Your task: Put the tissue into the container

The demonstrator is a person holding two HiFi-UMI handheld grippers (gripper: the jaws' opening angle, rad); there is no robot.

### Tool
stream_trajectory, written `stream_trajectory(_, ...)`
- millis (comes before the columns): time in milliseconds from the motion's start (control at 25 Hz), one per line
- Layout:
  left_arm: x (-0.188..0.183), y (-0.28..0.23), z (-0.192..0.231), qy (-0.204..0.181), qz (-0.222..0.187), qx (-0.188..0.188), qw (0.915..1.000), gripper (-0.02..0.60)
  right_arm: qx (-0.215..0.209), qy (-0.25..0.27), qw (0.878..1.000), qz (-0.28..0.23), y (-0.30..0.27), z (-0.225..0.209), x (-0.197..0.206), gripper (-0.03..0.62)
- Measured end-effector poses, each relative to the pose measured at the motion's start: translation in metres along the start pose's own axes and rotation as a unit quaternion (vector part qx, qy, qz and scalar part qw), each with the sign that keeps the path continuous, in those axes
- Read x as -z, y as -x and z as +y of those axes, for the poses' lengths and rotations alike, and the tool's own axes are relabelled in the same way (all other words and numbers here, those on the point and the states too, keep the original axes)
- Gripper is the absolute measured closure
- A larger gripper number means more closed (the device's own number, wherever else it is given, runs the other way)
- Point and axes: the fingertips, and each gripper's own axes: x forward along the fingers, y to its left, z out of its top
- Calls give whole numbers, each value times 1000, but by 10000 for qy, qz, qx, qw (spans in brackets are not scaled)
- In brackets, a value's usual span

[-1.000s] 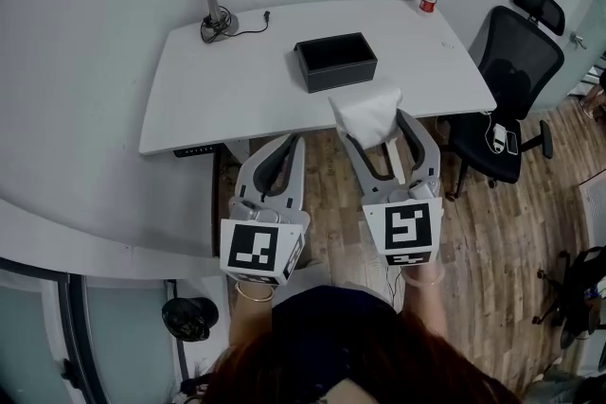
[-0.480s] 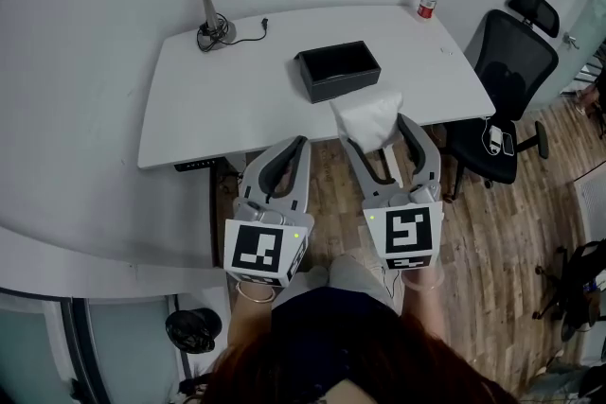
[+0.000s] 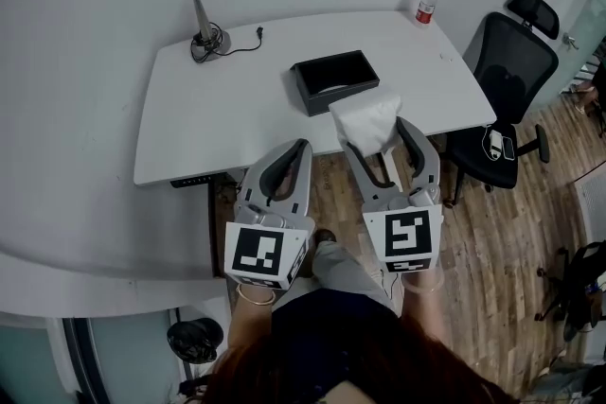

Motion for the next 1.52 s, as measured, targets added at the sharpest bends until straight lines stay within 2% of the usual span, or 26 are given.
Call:
stream_trajectory(640,11,-68,20,-76,88,56,9999,554,-125,-56,9999,89,-61,-30,17,260)
stream_trajectory(920,17,-94,28,40,188,21,9998,554,-224,-129,9996,142,-88,-41,25,260)
stream_trajectory(1120,24,-112,35,-71,226,16,9997,554,-275,-189,9992,197,-107,-51,32,260)
stream_trajectory(1520,37,-141,50,-59,351,-58,9994,554,-463,-284,9980,329,-145,-58,50,260)
